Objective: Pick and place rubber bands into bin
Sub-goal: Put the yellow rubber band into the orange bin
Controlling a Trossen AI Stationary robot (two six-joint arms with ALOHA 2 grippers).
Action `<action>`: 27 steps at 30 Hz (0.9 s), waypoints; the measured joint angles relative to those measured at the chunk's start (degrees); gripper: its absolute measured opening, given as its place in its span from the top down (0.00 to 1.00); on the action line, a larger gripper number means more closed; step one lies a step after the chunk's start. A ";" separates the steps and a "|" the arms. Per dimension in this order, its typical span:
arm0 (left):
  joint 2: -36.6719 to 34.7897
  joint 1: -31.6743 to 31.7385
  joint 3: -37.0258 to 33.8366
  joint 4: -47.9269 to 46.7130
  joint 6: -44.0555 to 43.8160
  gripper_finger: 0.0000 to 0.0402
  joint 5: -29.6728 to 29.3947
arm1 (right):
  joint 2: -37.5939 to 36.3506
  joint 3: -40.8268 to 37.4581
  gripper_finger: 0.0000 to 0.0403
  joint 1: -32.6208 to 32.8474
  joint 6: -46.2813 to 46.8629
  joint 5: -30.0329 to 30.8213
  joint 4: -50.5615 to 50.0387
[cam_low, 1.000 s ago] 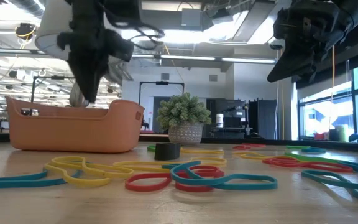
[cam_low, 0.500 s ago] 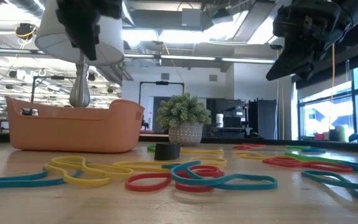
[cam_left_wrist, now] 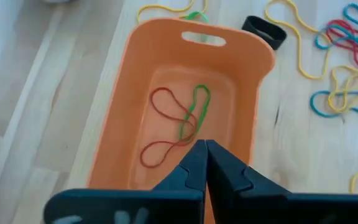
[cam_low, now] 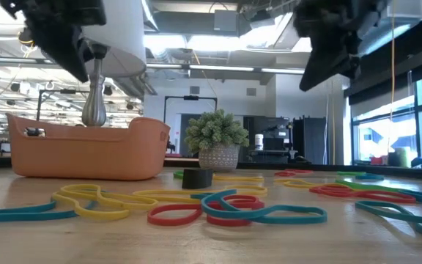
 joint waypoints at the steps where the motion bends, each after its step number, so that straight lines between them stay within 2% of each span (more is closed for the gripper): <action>1: -1.90 0.71 -1.31 -0.14 1.21 1.00 0.27 | 2.25 2.12 1.00 0.00 1.68 -0.05 -2.21; 4: -6.95 3.01 -4.38 0.42 4.42 1.00 1.34 | 8.37 7.89 1.00 0.00 6.59 -1.23 -7.48; 7: -11.04 5.83 -4.69 1.80 6.04 1.00 5.21 | 13.71 12.30 0.99 0.00 11.11 -3.67 -10.89; 13: -16.45 9.65 -4.63 2.78 6.65 1.00 5.75 | 21.35 15.07 0.96 -0.36 16.42 -5.08 -12.80; 19: -17.64 10.02 -4.63 7.71 6.60 1.00 5.78 | 28.24 15.07 0.87 -3.14 19.32 -10.76 -12.31; 23: -17.22 10.02 -4.63 12.10 6.69 1.00 5.78 | 31.93 15.07 0.80 -3.69 19.30 -12.17 -11.05; 27: -16.36 9.98 -4.63 12.65 6.56 1.00 5.71 | 34.53 15.07 0.76 -3.69 19.26 -12.21 -10.03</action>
